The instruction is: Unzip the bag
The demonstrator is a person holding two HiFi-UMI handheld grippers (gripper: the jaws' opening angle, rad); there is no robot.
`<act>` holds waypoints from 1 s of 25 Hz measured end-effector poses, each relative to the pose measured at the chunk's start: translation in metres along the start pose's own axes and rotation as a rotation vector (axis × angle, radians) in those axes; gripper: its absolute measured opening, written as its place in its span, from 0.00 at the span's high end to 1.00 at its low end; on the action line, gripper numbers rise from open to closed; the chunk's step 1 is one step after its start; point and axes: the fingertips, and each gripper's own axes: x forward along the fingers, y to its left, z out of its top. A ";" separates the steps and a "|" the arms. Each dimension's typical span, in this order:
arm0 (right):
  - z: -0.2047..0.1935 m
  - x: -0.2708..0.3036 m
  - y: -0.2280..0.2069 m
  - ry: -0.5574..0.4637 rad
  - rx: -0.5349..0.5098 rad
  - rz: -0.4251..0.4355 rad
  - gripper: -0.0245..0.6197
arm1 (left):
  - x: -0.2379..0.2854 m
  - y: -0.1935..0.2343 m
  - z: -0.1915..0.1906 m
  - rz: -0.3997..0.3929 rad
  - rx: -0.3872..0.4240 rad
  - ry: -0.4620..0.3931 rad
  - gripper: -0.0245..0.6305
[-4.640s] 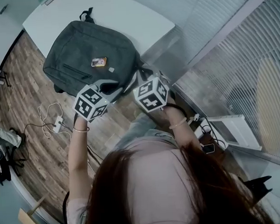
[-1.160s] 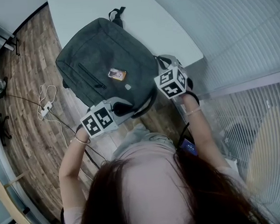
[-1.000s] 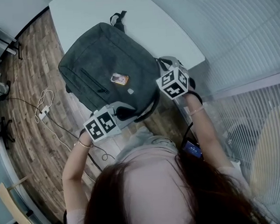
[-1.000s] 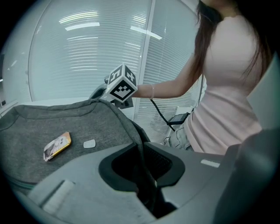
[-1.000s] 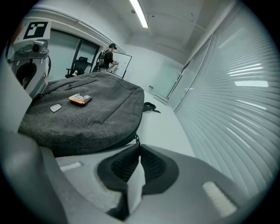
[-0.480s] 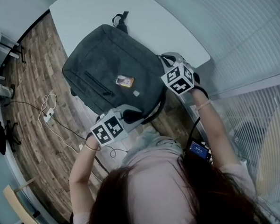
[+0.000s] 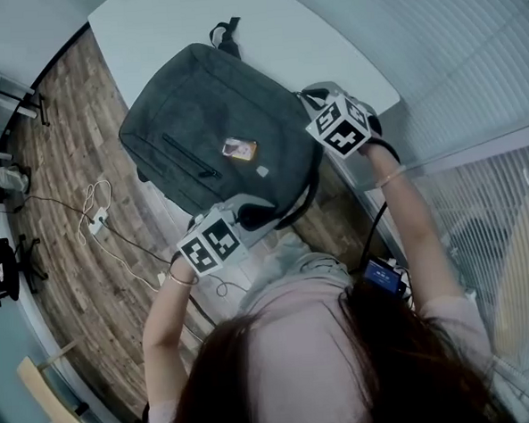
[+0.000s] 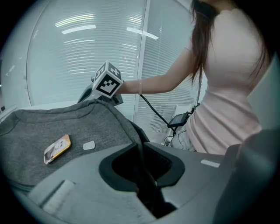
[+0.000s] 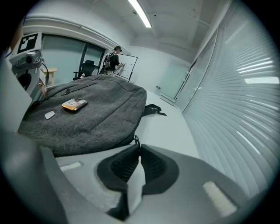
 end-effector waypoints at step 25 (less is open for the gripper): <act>0.070 0.040 -0.032 -0.062 0.017 0.085 0.96 | 0.001 -0.004 0.002 0.010 0.022 0.004 0.88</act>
